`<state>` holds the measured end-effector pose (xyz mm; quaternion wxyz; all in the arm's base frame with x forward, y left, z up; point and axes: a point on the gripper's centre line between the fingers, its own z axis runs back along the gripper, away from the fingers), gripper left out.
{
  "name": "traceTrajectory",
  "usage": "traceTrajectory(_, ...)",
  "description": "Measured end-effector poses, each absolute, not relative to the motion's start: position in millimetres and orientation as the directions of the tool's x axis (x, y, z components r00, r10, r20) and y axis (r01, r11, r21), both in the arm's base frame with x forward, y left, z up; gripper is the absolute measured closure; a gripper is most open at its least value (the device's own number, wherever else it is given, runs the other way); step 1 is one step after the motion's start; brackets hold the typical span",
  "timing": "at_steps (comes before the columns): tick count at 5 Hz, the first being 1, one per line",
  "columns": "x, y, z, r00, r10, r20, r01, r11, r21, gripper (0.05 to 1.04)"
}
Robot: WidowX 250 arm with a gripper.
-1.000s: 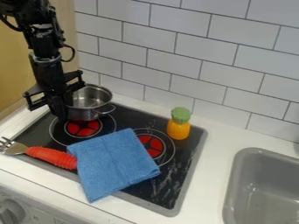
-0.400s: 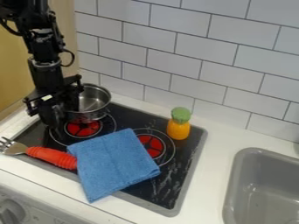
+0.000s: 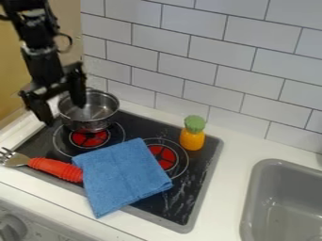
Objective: Move the silver pot in the blue cloth
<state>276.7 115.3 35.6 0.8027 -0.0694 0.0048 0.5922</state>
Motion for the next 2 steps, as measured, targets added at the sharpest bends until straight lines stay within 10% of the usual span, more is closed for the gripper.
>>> traceTrajectory(2,271.6,111.5,51.8,0.320,0.945,-0.070,-0.941,0.308,-0.139,0.085)
